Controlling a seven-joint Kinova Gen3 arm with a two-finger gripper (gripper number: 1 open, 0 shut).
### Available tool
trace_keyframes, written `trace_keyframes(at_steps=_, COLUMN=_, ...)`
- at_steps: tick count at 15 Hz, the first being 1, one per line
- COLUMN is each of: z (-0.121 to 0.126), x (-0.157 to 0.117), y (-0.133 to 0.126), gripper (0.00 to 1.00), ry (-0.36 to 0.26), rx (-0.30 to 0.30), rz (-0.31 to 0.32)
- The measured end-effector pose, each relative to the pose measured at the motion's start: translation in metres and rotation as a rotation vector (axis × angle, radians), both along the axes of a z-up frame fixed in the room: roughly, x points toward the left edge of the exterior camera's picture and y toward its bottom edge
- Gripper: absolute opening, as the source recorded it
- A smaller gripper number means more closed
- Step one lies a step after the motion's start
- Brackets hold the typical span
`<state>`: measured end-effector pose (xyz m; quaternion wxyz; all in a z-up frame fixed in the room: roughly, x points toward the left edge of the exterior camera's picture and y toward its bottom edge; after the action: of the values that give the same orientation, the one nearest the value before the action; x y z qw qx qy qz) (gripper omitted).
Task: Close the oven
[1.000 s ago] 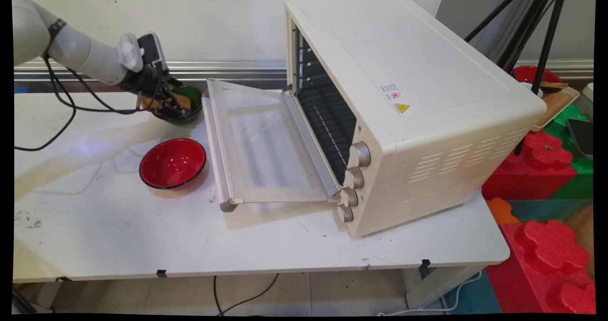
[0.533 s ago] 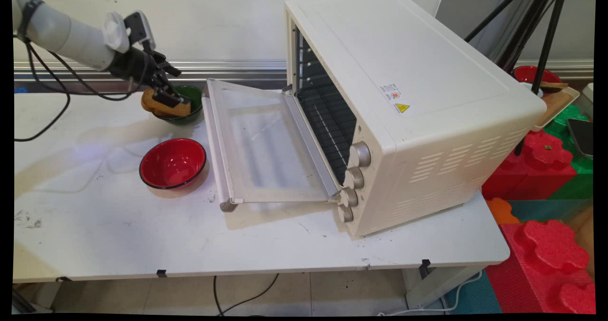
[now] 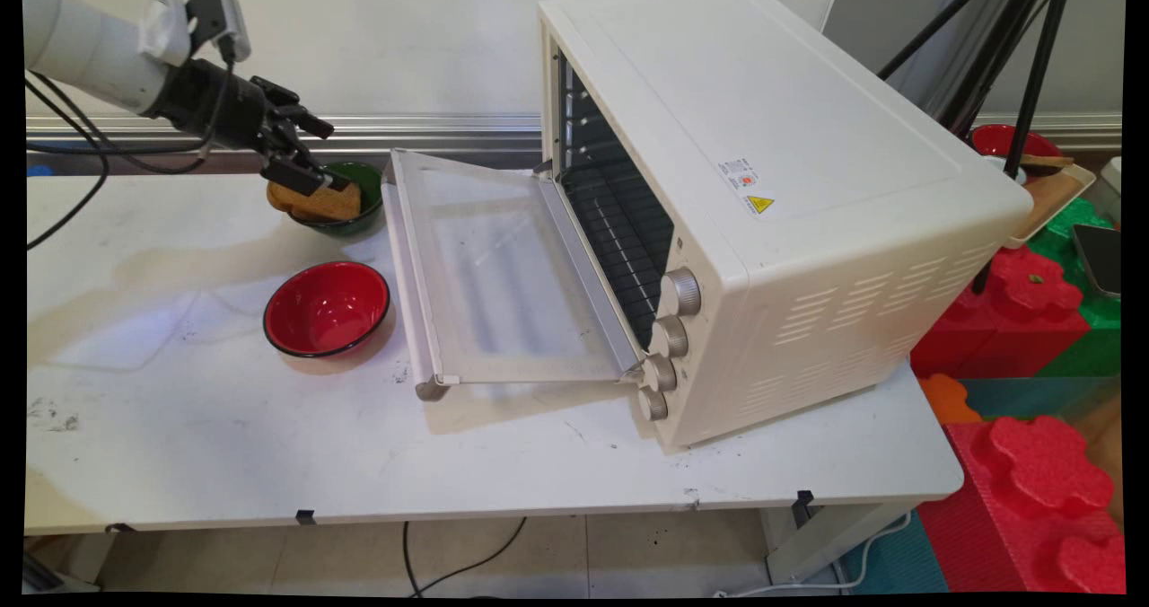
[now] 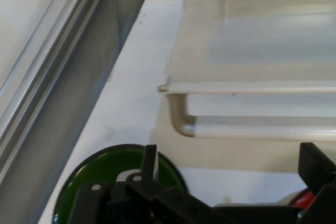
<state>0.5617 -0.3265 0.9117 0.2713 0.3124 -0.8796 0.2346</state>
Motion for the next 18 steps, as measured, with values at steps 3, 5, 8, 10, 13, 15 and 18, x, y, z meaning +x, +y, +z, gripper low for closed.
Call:
trace_keyframes(at_steps=3, z=0.011, x=-0.003, y=0.015, gripper=1.00, ry=0.036, rx=0.015, rz=-0.017)
trace_keyframes(at_steps=5, z=0.017, x=-0.006, y=0.026, gripper=1.00, ry=0.059, rx=0.029, rz=-0.029)
trace_keyframes(at_steps=8, z=0.021, x=-0.010, y=0.040, gripper=1.00, ry=0.081, rx=0.046, rz=-0.045)
trace_keyframes(at_steps=10, z=0.024, x=-0.013, y=0.050, gripper=1.00, ry=0.095, rx=0.057, rz=-0.058)
trace_keyframes(at_steps=13, z=0.026, x=-0.020, y=0.069, gripper=1.00, ry=0.122, rx=0.085, rz=-0.079)
trace_keyframes(at_steps=15, z=0.025, x=-0.023, y=0.078, gripper=1.00, ry=0.128, rx=0.104, rz=-0.084)
trace_keyframes(at_steps=18, z=0.020, x=-0.030, y=0.095, gripper=1.00, ry=0.131, rx=0.141, rz=-0.104)
